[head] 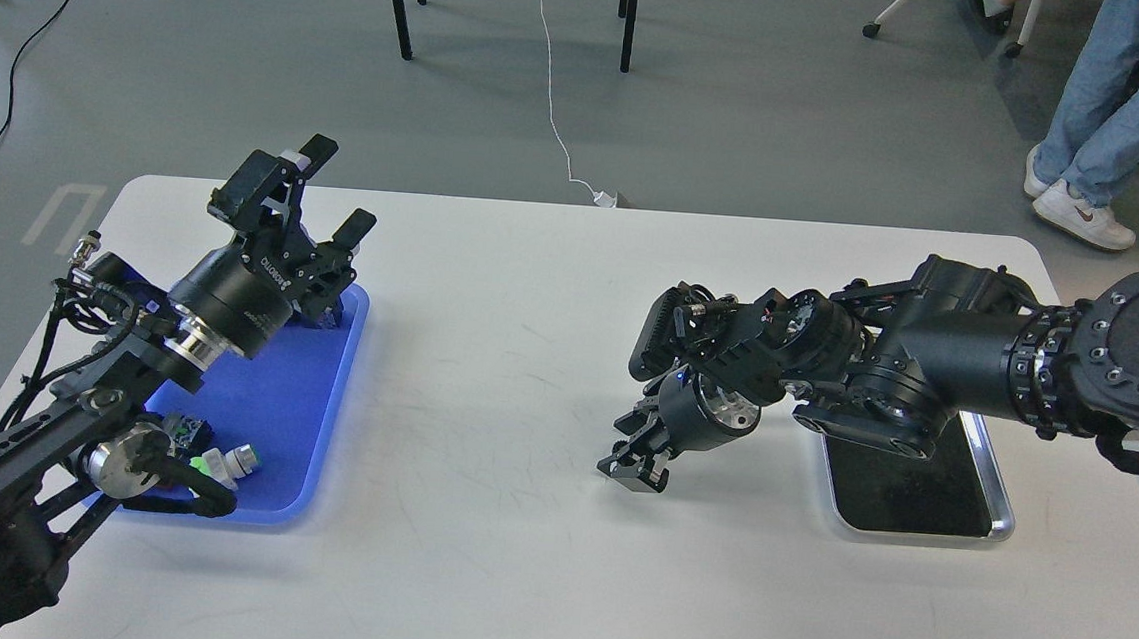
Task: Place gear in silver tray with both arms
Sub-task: 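Reach the right gripper to the second gear and grasp it, then carry the gear into the silver tray and open the right gripper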
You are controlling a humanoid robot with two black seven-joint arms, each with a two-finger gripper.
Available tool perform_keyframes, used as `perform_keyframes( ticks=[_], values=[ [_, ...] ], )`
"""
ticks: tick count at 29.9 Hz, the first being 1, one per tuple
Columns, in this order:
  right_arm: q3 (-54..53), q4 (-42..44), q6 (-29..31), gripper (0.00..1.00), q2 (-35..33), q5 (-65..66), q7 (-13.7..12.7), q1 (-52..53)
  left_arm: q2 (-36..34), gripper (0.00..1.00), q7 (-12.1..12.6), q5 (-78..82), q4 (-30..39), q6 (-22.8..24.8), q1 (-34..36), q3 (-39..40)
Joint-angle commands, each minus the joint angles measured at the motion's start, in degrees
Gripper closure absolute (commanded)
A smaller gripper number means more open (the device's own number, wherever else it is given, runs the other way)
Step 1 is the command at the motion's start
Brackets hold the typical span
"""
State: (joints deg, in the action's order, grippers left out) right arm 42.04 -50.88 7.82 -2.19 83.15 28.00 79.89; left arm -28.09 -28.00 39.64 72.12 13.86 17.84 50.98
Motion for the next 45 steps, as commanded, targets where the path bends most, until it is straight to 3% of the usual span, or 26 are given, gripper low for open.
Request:
perform_keyframes(
  ticks=[1,7,15,19,27,33,39,45],
  values=[
    [0.1,0.0,0.2,0.70,-0.4,0.0,0.0,0.0,0.0,0.02,0.0,0.1,0.1,0.0,0.0,0.1],
    [0.1,0.0,0.2,0.82,-1.0,0.0,0.0,0.0,0.0,0.02,0.0,0.1,0.6,0.0,0.0,0.0],
    [-0.3,-0.2,0.1,0.83,-4.2,-0.3,0.0,1.1,0.0,0.02,0.0,0.1,0.6,0.0,0.0,0.1],
    [-1.3,-1.0,-0.1,0.83,-8.6,-0.4,0.0,2.3,0.0,0.02,0.0,0.1,0.6,0.0,0.0,0.1],
    [-2.0,-11.8,0.1,0.83,-27.9,0.2,0.0,5.3,0.5,0.02,0.0,0.2,0.6,0.0,0.0,0.0],
    [-1.9,-14.4,0.3,0.82,-39.2,5.8,0.0,3.5,1.0,0.02,0.0,0.3,0.6,0.0,0.0,0.0],
    [-2.0,-14.0,0.4,0.82,-43.1,6.1,0.0,-2.1,1.5,0.02,0.0,0.4,0.6,0.0,0.0,0.0],
    [-2.1,-10.7,0.3,0.81,-42.6,6.1,0.0,-5.5,1.5,0.02,0.0,0.4,0.6,0.0,0.0,0.0]
  ],
)
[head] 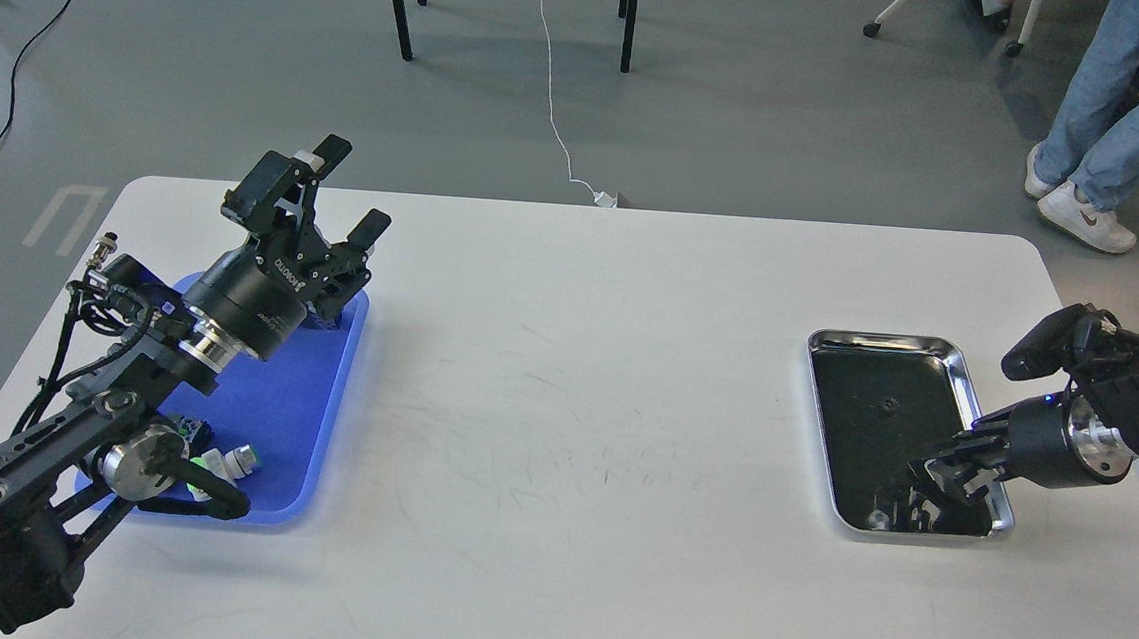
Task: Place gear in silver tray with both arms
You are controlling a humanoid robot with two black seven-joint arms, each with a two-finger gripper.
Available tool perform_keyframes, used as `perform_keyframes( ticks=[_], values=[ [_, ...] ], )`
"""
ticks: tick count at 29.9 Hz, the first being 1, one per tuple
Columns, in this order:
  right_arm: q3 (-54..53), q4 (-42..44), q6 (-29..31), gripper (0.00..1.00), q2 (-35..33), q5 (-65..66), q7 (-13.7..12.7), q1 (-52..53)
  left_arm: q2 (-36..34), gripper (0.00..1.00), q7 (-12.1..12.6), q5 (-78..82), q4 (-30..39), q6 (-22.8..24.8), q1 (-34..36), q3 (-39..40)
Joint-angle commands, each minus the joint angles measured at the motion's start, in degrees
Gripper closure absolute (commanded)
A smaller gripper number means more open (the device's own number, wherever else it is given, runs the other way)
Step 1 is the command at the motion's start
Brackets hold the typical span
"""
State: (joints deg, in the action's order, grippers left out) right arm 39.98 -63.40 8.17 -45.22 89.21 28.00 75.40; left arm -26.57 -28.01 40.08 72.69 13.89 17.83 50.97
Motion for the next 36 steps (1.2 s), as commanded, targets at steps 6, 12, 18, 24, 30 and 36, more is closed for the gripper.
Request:
perform_keyframes(
  ticks=[6,12,18,24,30,36],
  values=[
    [-0.3,2.4,-0.1,0.79,2.4,-0.1,0.0,-1.0,0.0,0.02,0.0,0.0,0.0,0.0,0.0,0.0],
    [-1.0,3.3,-0.1,0.75,4.0,-0.3,0.0,-1.7,0.1,0.02,0.0,0.0,0.0,0.1,0.0,0.0],
    [-1.5,3.3,-0.2,0.41,4.2,-0.4,0.0,-2.6,0.6,0.02,0.0,0.0,0.0,0.1,0.0,0.0],
    [-5.0,2.9,-0.4,0.06,3.3,-1.0,0.0,-2.7,0.6,0.02,0.0,0.0,-0.1,0.1,0.0,0.0],
    [-13.2,1.8,-0.3,0.06,1.4,-12.1,0.0,-3.5,0.5,0.02,0.0,0.0,0.0,0.1,-0.1,0.1],
    [-21.3,-0.9,-0.4,0.05,1.4,-34.0,0.0,-7.8,0.7,0.02,0.0,0.0,0.0,0.1,-0.8,0.1]
  ],
)
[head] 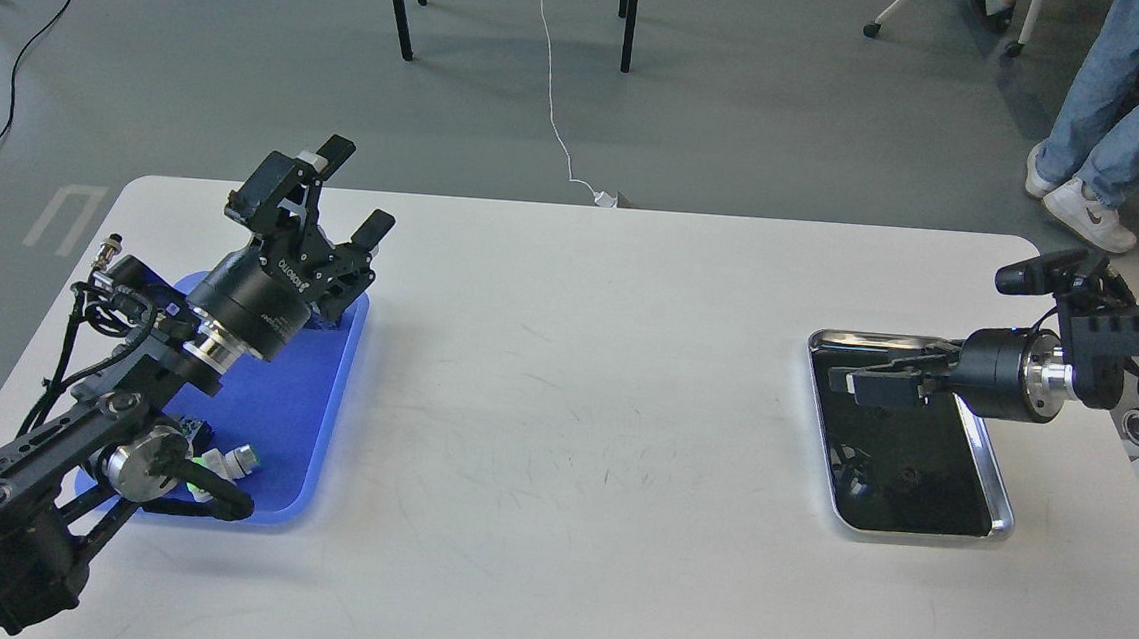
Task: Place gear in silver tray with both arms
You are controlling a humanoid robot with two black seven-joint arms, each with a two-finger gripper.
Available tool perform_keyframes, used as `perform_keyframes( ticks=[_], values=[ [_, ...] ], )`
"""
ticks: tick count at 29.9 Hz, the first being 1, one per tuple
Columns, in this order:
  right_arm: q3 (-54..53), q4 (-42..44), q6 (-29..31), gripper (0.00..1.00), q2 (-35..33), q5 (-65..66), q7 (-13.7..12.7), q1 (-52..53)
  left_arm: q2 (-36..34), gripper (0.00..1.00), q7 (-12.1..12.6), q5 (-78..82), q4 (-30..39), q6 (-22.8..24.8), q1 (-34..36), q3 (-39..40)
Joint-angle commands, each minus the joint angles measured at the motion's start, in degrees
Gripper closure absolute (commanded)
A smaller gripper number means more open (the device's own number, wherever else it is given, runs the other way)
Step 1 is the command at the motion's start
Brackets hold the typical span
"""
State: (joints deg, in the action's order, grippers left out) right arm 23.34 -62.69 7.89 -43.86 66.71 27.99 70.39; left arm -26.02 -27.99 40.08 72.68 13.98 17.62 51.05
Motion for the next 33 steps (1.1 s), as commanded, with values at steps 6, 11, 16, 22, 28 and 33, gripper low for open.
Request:
perform_keyframes(
  ticks=[6,11,16,22,28,33],
  values=[
    [-15.7,-2.0,-0.2,0.05,0.3,-33.1,0.0,-9.5,0.6,0.02,0.0,0.0,0.0,-0.2,-2.0,0.2],
    [-22.9,-1.4,-0.3,0.04,0.9,-51.6,0.0,-14.2,1.1,0.02,0.0,0.0,-0.1,-0.5,-2.1,0.2],
    [-28.4,1.2,-0.4,0.01,2.0,-60.2,0.0,-17.5,1.4,0.02,0.0,0.0,-0.6,-2.5,-2.0,1.5],
    [-35.0,5.6,-1.9,0.01,5.3,-61.7,0.0,-20.6,1.7,0.02,0.0,-0.6,-1.2,-3.9,-1.8,3.3],
    [-37.7,6.2,-1.6,0.01,6.0,-64.6,0.0,-21.6,1.6,0.02,0.0,-0.8,-1.7,-3.4,-1.5,4.1],
    [-40.4,7.3,-0.7,0.01,7.9,-64.9,0.0,-21.8,1.9,0.02,0.0,-0.8,-1.7,-1.5,-2.0,10.3]
  ],
)
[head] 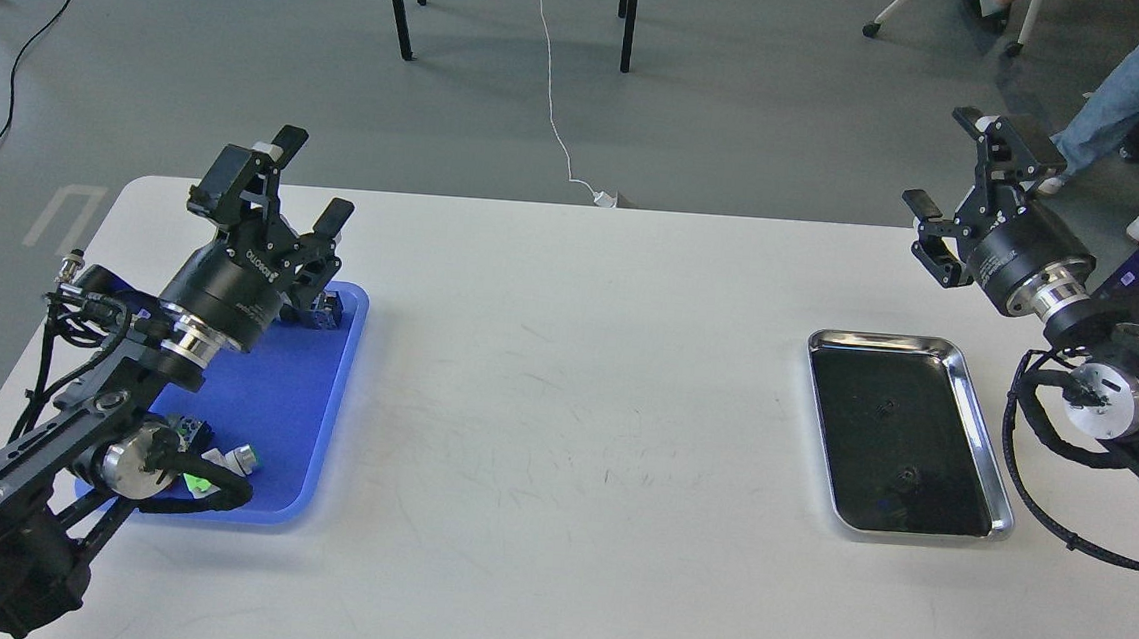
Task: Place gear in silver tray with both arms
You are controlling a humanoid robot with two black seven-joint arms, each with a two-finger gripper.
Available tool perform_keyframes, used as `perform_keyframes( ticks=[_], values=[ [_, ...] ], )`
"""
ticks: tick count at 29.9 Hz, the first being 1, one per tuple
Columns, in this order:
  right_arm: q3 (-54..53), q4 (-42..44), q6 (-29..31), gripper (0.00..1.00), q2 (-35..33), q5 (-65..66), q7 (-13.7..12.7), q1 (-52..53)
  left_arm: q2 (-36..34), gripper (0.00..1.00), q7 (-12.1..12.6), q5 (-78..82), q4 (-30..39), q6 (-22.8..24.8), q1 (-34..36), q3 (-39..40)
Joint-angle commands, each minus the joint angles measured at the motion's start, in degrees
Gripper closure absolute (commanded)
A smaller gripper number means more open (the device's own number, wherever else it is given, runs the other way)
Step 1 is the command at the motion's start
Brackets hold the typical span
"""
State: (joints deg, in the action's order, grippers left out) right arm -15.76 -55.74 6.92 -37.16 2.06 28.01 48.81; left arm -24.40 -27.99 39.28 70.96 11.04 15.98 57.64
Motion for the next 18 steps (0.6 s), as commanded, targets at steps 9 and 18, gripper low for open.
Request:
perform_keyframes(
  ticks=[9,18],
  values=[
    [-2.3,3.9,0.2,0.01,5.8,-8.3,0.0,-1.6,2.4,0.02,3.6,-1.5,-0.6,4.5,-0.8,7.9],
    [-2.3,6.3,-0.2,0.01,7.7,-9.2,0.0,-2.8,6.3,0.02,1.5,-1.8,-0.7,4.3,-4.0,7.9]
  ],
)
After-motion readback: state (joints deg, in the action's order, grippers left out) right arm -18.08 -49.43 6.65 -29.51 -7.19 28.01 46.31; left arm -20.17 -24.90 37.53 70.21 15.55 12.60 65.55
